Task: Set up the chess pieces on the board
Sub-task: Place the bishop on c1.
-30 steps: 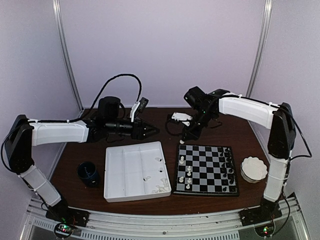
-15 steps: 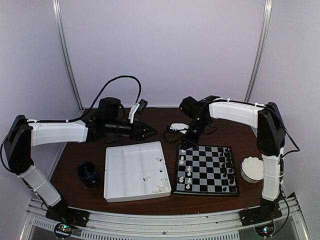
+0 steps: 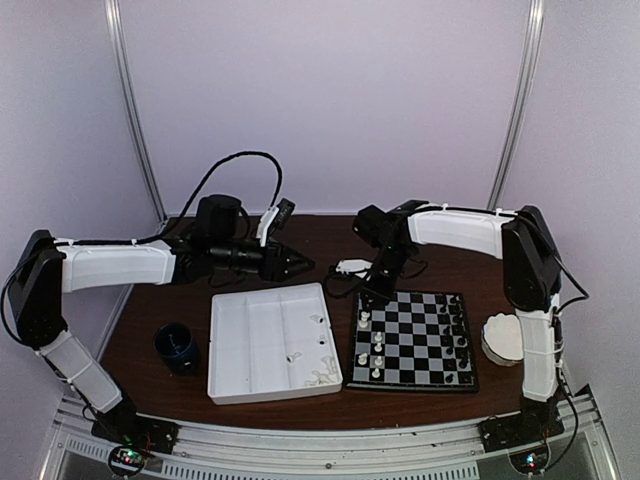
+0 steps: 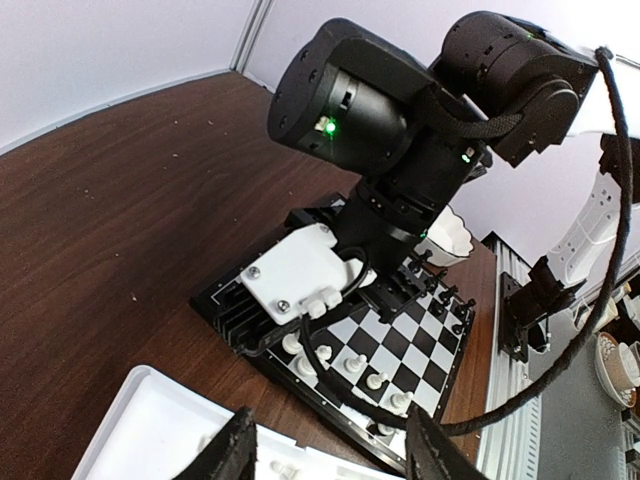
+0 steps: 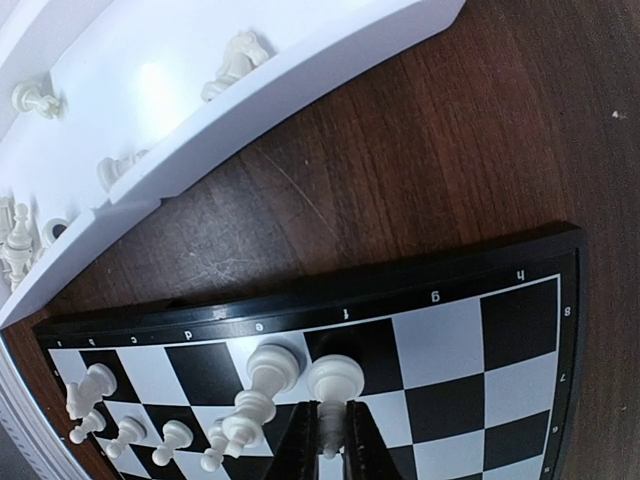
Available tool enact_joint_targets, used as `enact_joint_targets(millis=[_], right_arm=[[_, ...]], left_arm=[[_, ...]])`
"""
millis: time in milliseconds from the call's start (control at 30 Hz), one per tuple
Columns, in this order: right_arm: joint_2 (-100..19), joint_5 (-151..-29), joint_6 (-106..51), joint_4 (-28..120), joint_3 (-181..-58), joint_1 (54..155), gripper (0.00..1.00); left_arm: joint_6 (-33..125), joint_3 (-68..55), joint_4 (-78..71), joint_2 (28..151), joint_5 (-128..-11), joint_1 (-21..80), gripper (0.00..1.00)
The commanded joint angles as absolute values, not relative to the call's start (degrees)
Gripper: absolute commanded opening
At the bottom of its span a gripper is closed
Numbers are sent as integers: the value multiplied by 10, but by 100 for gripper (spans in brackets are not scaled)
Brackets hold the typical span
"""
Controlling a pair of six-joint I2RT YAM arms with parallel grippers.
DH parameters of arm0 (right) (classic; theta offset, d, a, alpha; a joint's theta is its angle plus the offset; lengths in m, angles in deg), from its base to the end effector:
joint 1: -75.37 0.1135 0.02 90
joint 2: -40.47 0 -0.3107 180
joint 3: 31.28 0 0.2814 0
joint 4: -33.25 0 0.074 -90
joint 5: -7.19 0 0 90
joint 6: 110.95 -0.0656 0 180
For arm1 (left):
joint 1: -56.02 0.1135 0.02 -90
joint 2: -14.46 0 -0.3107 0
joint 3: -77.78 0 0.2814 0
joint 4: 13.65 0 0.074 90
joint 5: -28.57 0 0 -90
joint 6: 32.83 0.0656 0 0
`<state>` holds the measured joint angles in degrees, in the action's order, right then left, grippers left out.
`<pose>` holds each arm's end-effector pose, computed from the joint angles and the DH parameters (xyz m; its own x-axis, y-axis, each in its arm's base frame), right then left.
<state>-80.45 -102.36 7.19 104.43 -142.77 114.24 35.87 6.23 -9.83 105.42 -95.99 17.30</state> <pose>0.3595 0.3179 0.1999 -0.3784 -0.8758 -0.2996 -0.9212 0.3247 0.2142 0.2952 -0.2844 0.2801 -0.6216 0.1149 -0.7749 0.7471 0.3845 -0.5423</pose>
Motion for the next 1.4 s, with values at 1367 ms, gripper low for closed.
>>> enact_joint_targets(millis=[1367], right_arm=[[-742, -1026, 34, 1072, -1471, 1147, 27]], left_arm=[[376, 54, -102, 1049, -959, 178, 51]])
